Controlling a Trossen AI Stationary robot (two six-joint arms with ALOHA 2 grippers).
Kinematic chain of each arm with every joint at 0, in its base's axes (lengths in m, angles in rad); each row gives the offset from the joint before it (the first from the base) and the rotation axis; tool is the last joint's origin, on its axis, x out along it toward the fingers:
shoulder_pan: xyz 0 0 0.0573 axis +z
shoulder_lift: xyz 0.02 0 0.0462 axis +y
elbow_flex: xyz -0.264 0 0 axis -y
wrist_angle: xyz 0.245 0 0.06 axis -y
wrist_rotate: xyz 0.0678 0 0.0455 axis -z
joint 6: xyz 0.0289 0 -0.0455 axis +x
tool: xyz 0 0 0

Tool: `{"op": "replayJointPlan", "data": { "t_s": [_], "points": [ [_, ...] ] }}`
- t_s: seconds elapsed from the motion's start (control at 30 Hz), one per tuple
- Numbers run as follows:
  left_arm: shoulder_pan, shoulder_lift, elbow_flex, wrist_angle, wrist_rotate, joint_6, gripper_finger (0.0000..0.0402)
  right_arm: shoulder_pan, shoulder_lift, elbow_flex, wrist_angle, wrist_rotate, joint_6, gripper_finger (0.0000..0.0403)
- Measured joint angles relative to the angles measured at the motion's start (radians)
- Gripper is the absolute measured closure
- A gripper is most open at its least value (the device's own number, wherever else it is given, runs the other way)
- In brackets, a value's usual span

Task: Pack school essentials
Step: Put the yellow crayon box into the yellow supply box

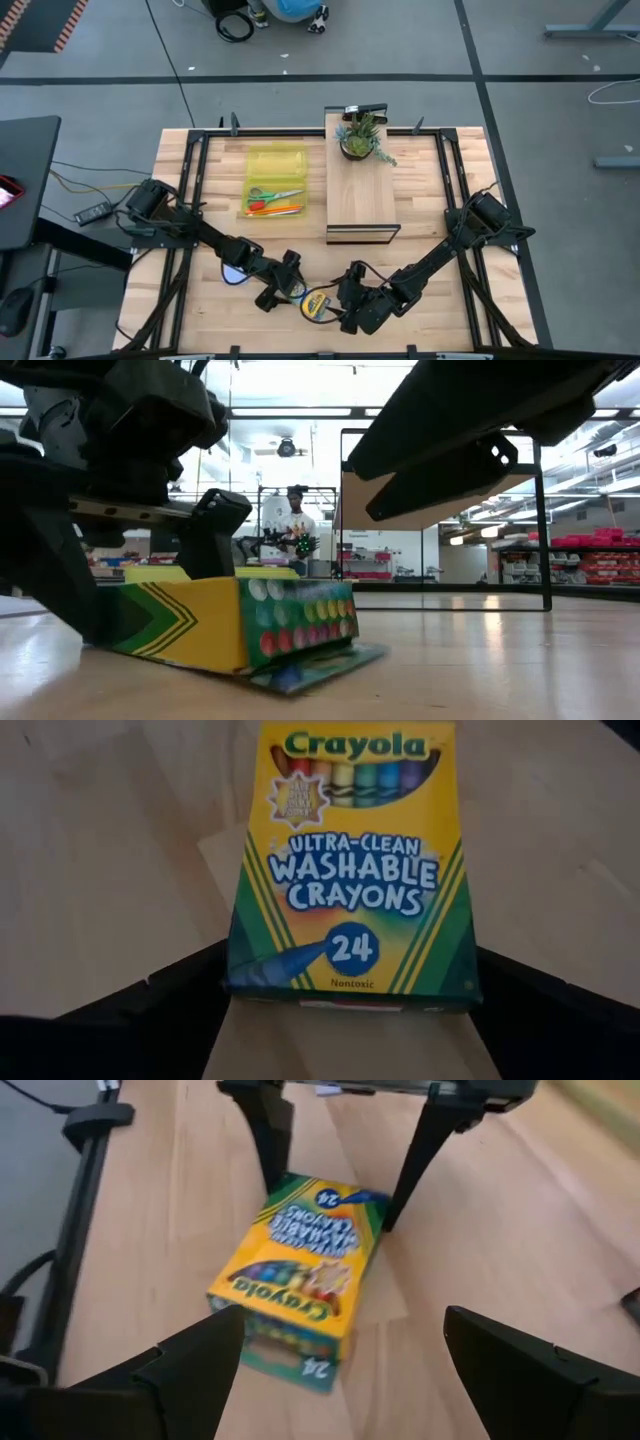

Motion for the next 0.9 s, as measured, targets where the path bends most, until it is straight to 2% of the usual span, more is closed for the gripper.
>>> {"op": "replayJointPlan", "data": {
  "t_s": [0.2,0.33,0.47,0.63,0.77,0.9],
  "points": [
    [-0.004,0.002,0.000,0.004,-0.003,-0.036,0.0055,0.000,0.001,0.000,0.003,-0.014,0.054,0.0052],
    [-0.004,0.002,0.000,0.004,-0.010,-0.112,0.0060,0.004,0.043,0.007,0.054,0.030,0.047,0.0052],
    [-0.007,0.000,0.002,-0.003,-0.032,-0.218,0.0059,0.022,0.129,0.096,0.060,0.117,0.021,0.0052],
    [-0.019,-0.002,0.003,-0.010,-0.041,-0.261,0.0060,0.033,0.217,0.175,0.023,0.151,0.064,0.0052],
    [-0.029,-0.002,0.003,-0.021,-0.049,-0.261,0.0059,0.034,0.212,0.178,-0.028,0.248,0.092,0.0052],
    [-0.031,-0.002,0.009,-0.024,-0.048,-0.260,0.0061,0.021,0.187,0.160,-0.032,0.226,0.094,0.0052]
  ]
}}
